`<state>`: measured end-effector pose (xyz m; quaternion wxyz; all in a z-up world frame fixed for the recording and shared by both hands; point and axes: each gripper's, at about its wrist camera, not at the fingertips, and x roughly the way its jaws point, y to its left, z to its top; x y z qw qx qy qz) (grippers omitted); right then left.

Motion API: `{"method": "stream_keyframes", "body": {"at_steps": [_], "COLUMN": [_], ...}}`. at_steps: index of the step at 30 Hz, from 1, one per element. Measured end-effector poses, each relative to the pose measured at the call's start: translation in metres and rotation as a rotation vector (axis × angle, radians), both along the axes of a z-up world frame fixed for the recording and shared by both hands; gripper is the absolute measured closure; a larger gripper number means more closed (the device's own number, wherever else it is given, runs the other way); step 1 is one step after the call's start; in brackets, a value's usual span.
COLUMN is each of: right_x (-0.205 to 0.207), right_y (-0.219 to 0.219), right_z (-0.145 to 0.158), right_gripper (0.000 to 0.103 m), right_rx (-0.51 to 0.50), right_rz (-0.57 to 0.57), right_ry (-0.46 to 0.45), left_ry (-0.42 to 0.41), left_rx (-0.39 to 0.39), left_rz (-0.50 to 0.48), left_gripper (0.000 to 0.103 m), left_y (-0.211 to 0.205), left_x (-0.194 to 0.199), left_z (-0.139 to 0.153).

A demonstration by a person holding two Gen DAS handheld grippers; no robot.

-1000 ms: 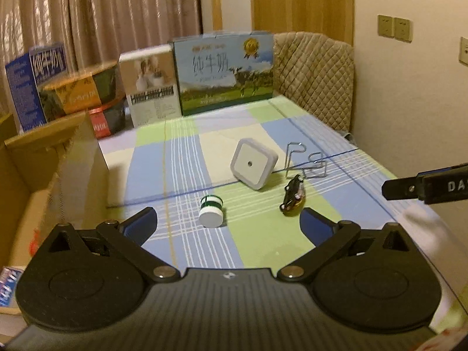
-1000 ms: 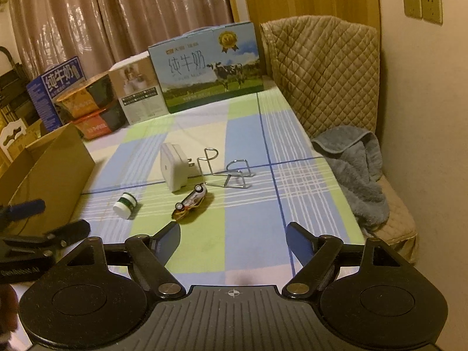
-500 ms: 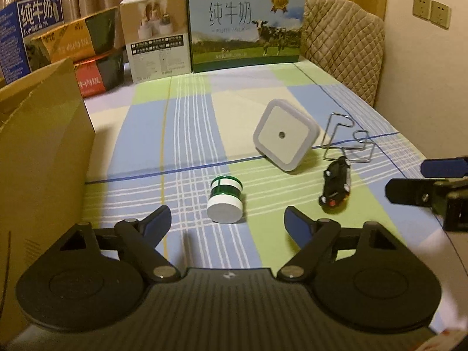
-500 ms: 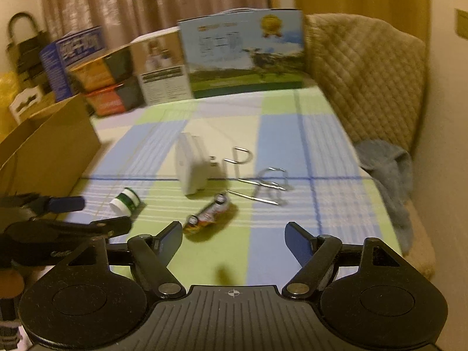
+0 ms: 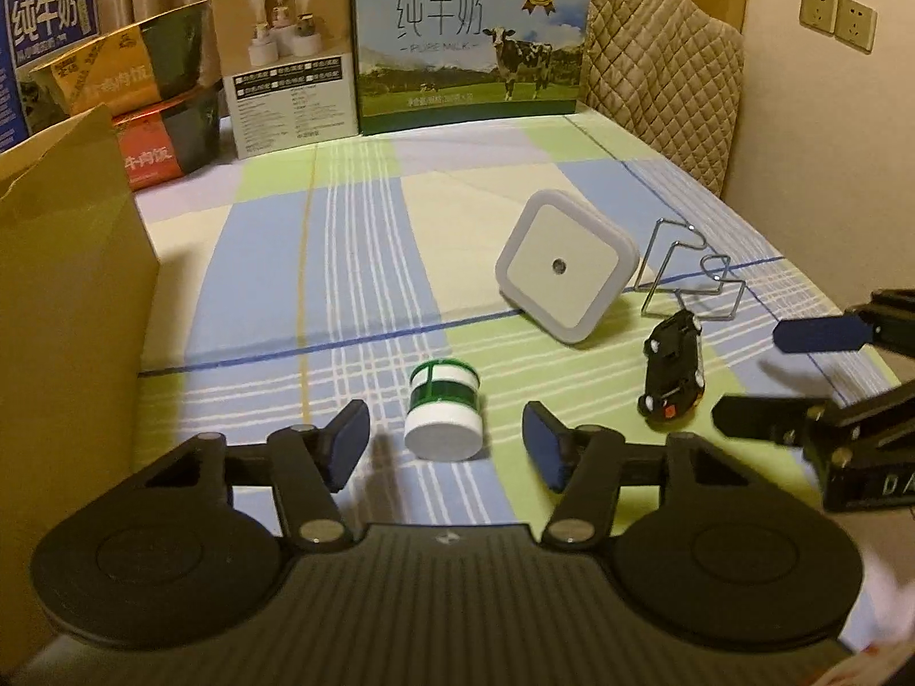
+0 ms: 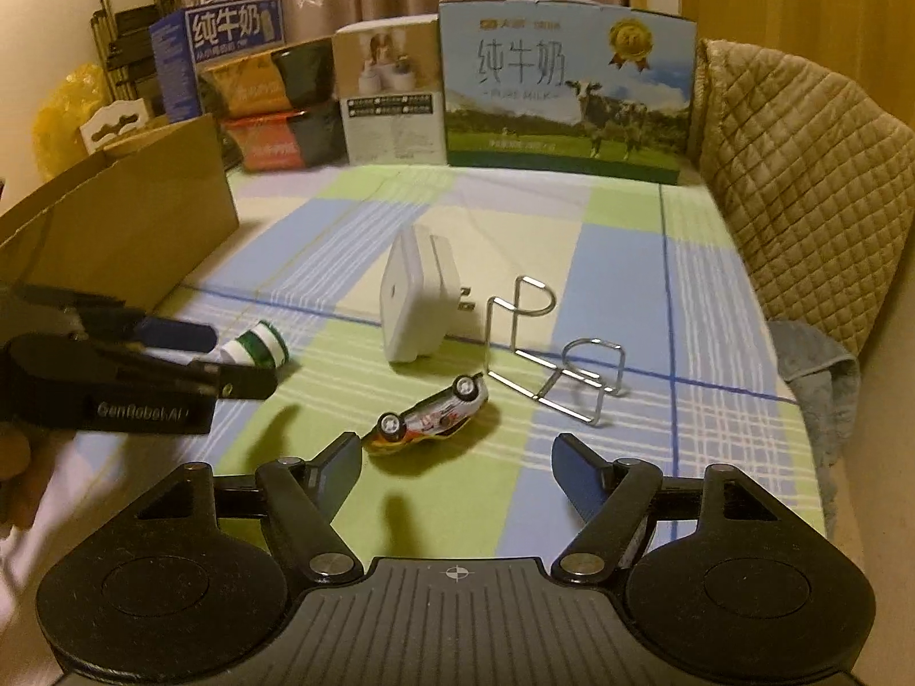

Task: Organize rigid objects
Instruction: 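Close the left gripper on the white-and-green bottle while the right tool approaches the toy car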

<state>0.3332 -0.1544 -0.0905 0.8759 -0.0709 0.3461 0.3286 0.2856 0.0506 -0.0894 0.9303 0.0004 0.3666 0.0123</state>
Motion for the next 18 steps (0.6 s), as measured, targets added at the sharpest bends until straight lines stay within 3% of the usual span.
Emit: {"method": "stream_keyframes", "body": {"at_steps": [4, 9, 18], "right_x": [0.000, 0.001, 0.001], "right_y": [0.003, 0.006, 0.013], "right_z": [-0.001, -0.002, -0.006], "right_gripper": [0.032, 0.032, 0.032], "right_rx": [-0.003, -0.010, -0.024], "right_rz": [0.017, 0.025, 0.075], "right_ry": [-0.005, -0.017, -0.034], "left_ry": [-0.003, 0.014, 0.025], "left_rx": [0.024, 0.044, 0.008], "left_rz": [-0.015, -0.039, -0.020], "left_gripper": [0.052, 0.076, 0.077], "left_y": [-0.004, -0.008, -0.006], "left_x": [0.005, 0.008, 0.004], "left_z": [-0.001, -0.004, 0.001]}}
